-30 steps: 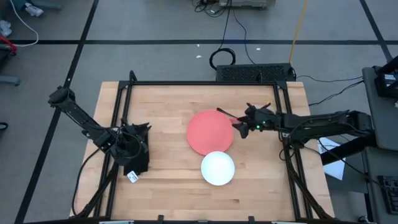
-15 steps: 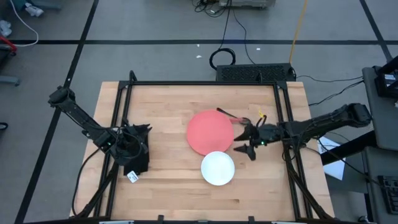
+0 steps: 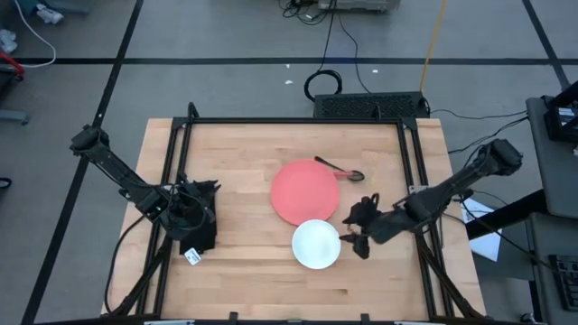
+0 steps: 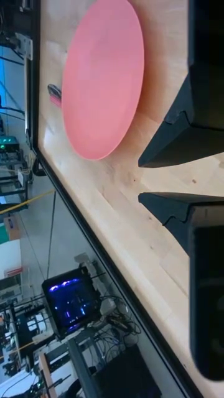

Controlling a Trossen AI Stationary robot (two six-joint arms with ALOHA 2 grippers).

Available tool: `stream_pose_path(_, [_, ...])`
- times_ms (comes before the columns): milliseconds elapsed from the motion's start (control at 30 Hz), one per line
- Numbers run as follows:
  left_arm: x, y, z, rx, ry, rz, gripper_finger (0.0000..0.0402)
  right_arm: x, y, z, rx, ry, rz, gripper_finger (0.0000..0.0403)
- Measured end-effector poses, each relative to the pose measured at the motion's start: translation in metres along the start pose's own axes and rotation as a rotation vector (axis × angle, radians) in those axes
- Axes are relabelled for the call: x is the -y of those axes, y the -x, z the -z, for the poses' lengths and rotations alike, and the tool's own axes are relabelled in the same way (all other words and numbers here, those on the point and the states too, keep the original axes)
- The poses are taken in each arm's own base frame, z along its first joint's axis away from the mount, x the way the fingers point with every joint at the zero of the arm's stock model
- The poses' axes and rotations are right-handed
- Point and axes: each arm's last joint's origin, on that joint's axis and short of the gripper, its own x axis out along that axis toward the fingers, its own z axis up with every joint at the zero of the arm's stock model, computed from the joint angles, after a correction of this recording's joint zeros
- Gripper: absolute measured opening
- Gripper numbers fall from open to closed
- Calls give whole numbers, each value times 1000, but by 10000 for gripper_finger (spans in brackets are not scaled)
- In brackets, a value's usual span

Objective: Set table place
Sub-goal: Adjust the white bowl

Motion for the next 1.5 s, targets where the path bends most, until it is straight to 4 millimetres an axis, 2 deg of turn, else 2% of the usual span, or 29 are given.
stream_pose_path(200, [0,0,0,-15,0,15,81,-12,-14,-9,-150,-81,212,251])
stream_pose_path(433, [2,0,2,-72,2,73,81,-16,-28,-23,-242,-118,291,251])
stream_pose_path(667, [2,0,2,-79,1,79,81,-8,-43,-25,-352,-204,283,251])
stream_pose_path(1100, [2,0,2,-81,-27,84,81,-8,-45,-26,-376,-202,252,251])
stream_pose_path(1500, [3,0,3,-89,-27,91,81,1,-59,-9,-366,-210,216,251])
